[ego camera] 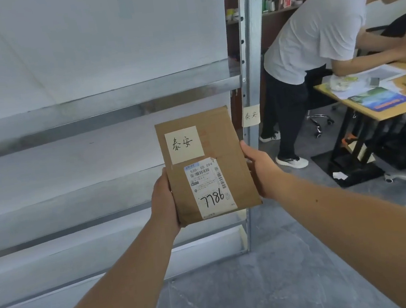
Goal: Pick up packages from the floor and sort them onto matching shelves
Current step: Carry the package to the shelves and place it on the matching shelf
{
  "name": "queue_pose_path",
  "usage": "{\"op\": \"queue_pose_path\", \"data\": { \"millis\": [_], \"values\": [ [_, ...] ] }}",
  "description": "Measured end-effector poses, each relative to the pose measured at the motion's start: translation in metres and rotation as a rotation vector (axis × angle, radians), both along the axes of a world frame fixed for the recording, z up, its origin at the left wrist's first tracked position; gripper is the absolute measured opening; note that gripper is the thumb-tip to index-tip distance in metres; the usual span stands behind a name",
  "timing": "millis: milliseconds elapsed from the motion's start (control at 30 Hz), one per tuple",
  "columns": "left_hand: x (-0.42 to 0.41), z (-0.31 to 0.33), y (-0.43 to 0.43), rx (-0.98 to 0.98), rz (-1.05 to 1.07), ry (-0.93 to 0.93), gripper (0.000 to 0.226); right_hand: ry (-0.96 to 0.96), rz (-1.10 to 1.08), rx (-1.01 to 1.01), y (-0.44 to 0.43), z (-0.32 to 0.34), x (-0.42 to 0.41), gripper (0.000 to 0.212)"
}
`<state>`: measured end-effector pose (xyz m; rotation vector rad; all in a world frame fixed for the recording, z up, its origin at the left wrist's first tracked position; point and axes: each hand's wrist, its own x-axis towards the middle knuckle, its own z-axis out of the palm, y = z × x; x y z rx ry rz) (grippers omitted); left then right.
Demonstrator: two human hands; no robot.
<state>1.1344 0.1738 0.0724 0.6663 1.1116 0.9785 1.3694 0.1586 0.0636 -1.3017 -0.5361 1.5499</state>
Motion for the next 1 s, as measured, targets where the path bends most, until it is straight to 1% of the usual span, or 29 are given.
{"op": "queue_pose_path", "data": {
  "millis": [100, 233, 333, 700, 900, 1000],
  "values": [
    [0.000, -0.004, 0.000, -0.024, -0.001, 0.000, 0.050, 0.011, -0.015, -0.028, 0.004, -0.010, -0.003, 0.058],
    [-0.005, -0.014, 0.005, -0.069, 0.004, 0.008, 0.051, -0.013, -0.030, -0.050, 0.013, -0.030, -0.008, 0.069],
    [-0.007, -0.021, 0.012, -0.101, 0.014, 0.025, 0.051, -0.047, -0.055, -0.053, 0.022, -0.046, -0.012, 0.071],
    [-0.008, -0.074, 0.074, -0.217, -0.032, 0.042, 0.052, -0.059, -0.144, -0.134, 0.075, -0.098, -0.026, 0.057],
    [-0.015, -0.092, 0.113, -0.253, -0.039, 0.107, 0.055, -0.089, -0.142, -0.173, 0.110, -0.108, -0.032, 0.060],
    [-0.017, -0.093, 0.128, -0.271, -0.037, 0.112, 0.053, -0.077, -0.154, -0.189, 0.121, -0.113, -0.034, 0.061]
  ]
}}
